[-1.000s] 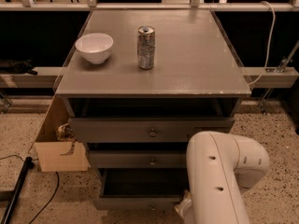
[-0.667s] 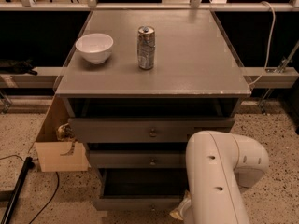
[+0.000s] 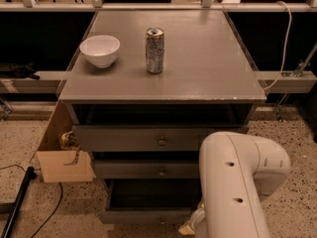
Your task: Open bottom drawer
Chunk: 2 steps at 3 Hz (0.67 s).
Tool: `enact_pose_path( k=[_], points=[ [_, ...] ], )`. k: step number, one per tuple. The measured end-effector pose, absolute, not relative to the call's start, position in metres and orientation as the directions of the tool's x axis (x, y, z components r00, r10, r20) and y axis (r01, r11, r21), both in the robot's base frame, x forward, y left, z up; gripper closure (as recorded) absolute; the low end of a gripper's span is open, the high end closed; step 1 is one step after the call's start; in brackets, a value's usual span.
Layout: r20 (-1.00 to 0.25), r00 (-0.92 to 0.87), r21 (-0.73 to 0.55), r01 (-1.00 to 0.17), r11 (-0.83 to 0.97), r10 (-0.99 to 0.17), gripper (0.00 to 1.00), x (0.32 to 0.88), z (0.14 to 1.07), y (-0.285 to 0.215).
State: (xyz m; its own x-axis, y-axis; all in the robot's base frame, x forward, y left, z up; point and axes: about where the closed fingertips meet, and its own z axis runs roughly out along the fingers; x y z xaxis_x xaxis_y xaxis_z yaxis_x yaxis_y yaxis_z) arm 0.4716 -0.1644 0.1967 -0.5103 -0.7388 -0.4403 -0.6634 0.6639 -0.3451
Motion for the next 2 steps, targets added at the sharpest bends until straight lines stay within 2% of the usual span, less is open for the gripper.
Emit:
enact_pose_path(
  k=[1, 2],
  points=[
    [-0.441, -0.47, -0.402, -0.657, 0.637, -0.764, 0.0, 0.4661, 0.2334, -0.1627],
    [-0.439, -0.469, -0.405, -0.659, 0.634, -0.767, 0.0, 0.4628, 0.2356, -0.1641]
  ],
)
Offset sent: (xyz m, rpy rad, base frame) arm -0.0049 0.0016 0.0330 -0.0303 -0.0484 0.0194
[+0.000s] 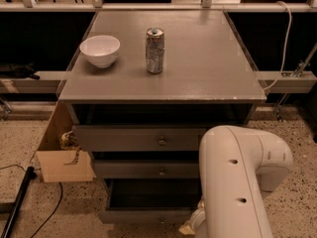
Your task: Open bottom drawer
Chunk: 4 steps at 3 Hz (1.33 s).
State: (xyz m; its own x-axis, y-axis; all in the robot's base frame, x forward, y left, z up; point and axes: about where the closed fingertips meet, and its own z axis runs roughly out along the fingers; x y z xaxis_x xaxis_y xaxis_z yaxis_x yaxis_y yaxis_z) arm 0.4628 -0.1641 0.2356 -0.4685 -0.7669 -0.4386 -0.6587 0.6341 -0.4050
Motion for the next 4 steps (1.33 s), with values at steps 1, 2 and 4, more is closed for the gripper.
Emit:
enact_pose_path(
  k=[1, 2, 4],
  points=[
    [-0.45, -0.457, -0.396, -0.668, 0.63, -0.767, 0.0, 0.462, 0.232, -0.164],
    [-0.479, -0.416, -0.376, -0.699, 0.609, -0.773, 0.0, 0.47, 0.237, -0.164],
    [-0.541, -0.25, -0.332, -0.814, 0.477, -0.803, 0.0, 0.5, 0.26, -0.113]
  ],
)
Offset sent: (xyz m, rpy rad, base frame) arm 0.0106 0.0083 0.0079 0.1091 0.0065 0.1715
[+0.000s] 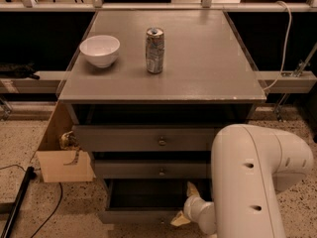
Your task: Open bottom drawer
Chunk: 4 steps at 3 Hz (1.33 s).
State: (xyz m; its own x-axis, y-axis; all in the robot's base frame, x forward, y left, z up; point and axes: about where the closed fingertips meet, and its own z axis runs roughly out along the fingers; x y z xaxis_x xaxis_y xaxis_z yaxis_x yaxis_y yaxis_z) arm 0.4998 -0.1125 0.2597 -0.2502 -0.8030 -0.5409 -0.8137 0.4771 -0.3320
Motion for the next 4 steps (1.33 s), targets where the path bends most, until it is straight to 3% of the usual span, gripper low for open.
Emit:
enact_pose_path(
  k=[1, 4],
  points=[
    [-0.547, -0.22, -0.327, -0.832, 0.448, -0.808, 0.03, 0.5001, 0.2607, -0.1045],
    [-0.541, -0.227, -0.332, -0.827, 0.454, -0.81, 0.72, 0.5037, 0.2612, -0.1094]
  ],
)
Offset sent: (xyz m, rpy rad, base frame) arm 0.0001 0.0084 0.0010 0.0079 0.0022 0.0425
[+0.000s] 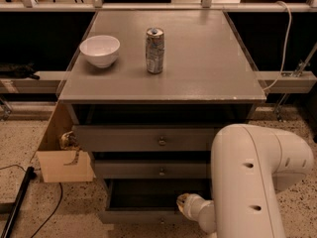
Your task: Open bottom drawer
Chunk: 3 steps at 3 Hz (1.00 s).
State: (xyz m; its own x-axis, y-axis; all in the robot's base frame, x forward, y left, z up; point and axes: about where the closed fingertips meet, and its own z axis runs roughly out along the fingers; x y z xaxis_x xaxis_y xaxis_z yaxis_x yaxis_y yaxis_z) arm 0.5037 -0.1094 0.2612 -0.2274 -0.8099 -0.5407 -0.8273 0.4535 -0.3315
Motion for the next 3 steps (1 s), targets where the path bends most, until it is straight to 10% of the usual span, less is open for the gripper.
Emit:
enact_pose_path(
  k=[1, 3],
  points=[
    [-0.521, -0.247, -0.34, -0.818, 0.465, -0.817, 0.96, 0.519, 0.263, -0.124],
    [-0.502, -0.32, -0.321, -0.793, 0.517, -0.803, 1.0, 0.558, 0.248, -0.162]
  ],
)
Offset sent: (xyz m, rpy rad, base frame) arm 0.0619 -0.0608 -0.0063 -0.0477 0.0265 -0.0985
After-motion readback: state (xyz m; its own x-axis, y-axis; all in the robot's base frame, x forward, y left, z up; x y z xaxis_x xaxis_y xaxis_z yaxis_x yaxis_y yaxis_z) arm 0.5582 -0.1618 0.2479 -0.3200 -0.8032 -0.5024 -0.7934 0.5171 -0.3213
